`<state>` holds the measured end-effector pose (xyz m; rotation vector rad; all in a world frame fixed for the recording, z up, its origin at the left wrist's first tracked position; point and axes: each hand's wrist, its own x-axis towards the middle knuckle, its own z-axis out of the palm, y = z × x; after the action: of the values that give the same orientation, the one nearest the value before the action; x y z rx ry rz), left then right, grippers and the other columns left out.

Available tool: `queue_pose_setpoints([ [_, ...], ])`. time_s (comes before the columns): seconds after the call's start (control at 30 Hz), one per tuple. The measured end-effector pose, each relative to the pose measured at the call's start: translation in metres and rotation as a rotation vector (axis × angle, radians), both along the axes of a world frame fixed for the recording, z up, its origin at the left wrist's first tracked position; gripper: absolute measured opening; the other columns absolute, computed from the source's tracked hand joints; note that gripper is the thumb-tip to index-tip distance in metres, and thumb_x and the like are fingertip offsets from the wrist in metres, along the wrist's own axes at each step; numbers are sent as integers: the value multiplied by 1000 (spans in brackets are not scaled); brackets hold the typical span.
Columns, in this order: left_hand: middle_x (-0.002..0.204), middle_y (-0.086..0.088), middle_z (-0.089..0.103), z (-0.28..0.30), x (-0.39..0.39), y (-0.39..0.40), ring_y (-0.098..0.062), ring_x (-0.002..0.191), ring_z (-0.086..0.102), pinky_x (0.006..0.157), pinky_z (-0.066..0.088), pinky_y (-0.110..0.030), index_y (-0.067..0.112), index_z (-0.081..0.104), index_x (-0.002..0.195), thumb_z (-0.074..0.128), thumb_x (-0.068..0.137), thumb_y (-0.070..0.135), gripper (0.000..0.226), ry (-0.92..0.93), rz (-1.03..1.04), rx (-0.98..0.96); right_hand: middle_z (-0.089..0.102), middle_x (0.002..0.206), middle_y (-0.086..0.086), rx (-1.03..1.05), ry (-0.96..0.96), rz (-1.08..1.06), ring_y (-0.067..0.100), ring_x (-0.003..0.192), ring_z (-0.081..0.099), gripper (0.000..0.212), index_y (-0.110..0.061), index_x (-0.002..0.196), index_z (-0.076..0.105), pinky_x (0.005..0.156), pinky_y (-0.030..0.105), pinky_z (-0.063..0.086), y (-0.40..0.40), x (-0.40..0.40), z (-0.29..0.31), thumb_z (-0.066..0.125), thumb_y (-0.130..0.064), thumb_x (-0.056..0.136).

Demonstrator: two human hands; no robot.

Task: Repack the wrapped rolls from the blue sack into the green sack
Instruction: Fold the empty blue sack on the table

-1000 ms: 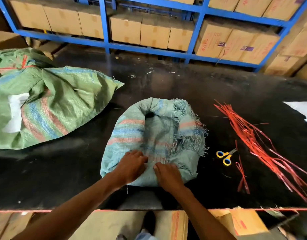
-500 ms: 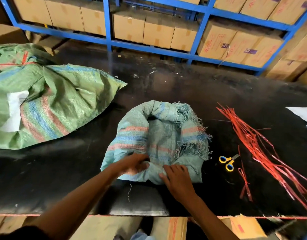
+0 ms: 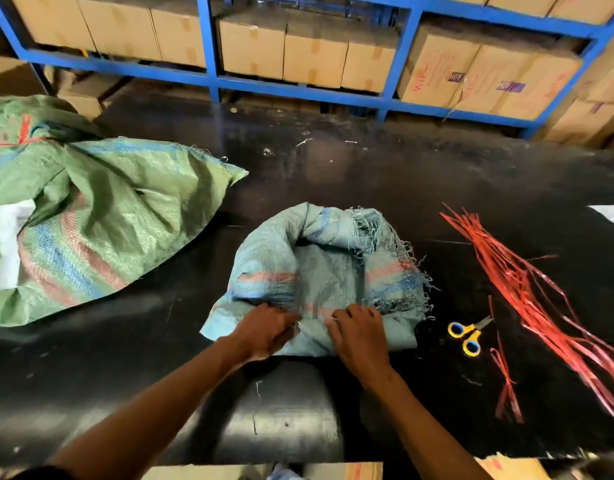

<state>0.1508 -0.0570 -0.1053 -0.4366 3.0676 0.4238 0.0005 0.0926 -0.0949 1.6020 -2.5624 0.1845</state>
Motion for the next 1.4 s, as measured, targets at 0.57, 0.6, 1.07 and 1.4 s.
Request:
queue_pose_setpoints([
  [0.57,92,-2,70,-16,-15,-30,-22,83,65,81,47,-34,14,66,103,27,98,46,50,105,19,-371,66,115,15,333,-280,-15,32,105,61,55,-17,112,64,87,38,45,-74,-58,-8,28,-55,96],
  [0.6,83,1,69,-12,-22,-40,-20,75,65,73,46,-32,16,65,95,24,99,46,50,93,-4,-346,65,115,15,326,-292,-27,32,105,61,54,-16,112,63,86,38,45,-77,-61,-9,28,-54,96],
  [1.07,113,-9,62,21,-43,-83,-25,109,55,93,46,-38,11,61,112,49,88,50,47,263,7,-130,66,85,12,223,-180,314,29,82,63,54,-13,94,61,69,35,44,-116,-107,1,24,-52,99],
  [1.4,82,-3,68,14,-78,-106,-24,82,63,81,34,-33,16,64,93,32,94,39,40,77,119,-204,55,70,4,342,-452,174,24,70,56,57,-15,68,53,64,32,41,-150,-126,-8,38,-65,89],
])
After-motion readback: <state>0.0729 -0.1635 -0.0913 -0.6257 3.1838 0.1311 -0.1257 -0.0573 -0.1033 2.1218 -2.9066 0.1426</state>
